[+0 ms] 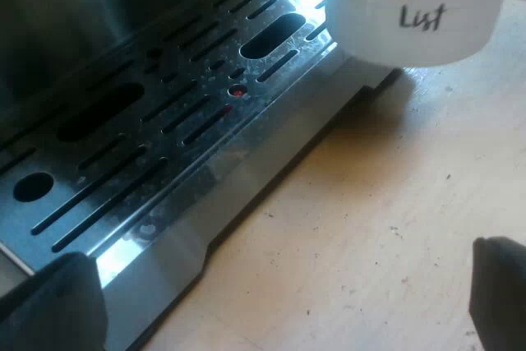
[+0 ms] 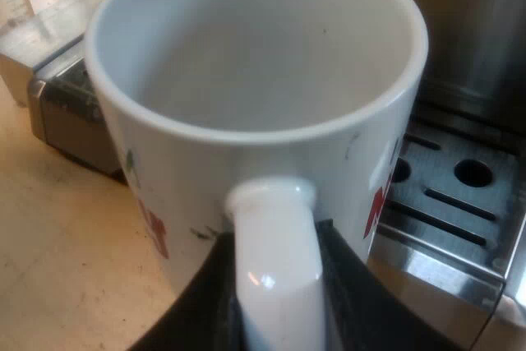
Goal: Place mug into machine
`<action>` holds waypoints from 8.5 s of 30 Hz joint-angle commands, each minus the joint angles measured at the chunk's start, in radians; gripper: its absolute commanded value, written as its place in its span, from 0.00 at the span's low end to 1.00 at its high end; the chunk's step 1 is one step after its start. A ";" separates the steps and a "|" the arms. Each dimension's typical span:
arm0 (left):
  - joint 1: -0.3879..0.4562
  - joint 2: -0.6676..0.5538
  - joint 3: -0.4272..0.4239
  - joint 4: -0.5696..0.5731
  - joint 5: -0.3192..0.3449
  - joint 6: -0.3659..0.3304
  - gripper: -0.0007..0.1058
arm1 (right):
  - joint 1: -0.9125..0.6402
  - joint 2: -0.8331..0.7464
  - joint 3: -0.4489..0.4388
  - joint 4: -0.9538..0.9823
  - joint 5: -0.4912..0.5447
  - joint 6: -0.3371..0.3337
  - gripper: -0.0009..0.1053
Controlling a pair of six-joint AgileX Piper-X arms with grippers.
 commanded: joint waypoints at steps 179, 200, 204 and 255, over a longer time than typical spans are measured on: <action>-0.003 -0.380 -0.323 0.305 -0.066 -0.195 0.92 | 0.151 0.268 -0.468 0.017 0.220 -0.003 0.01; -0.003 -0.380 -0.323 0.305 -0.061 -0.197 0.93 | 0.114 0.507 -0.661 -0.025 0.351 -0.088 0.01; -0.003 -0.380 -0.323 0.305 -0.058 -0.197 0.93 | 0.085 0.516 -0.661 -0.080 0.346 -0.091 0.01; 0.062 -0.011 -0.660 0.297 -0.313 -0.421 0.93 | -0.342 -0.146 -0.661 0.913 -0.009 -0.014 0.77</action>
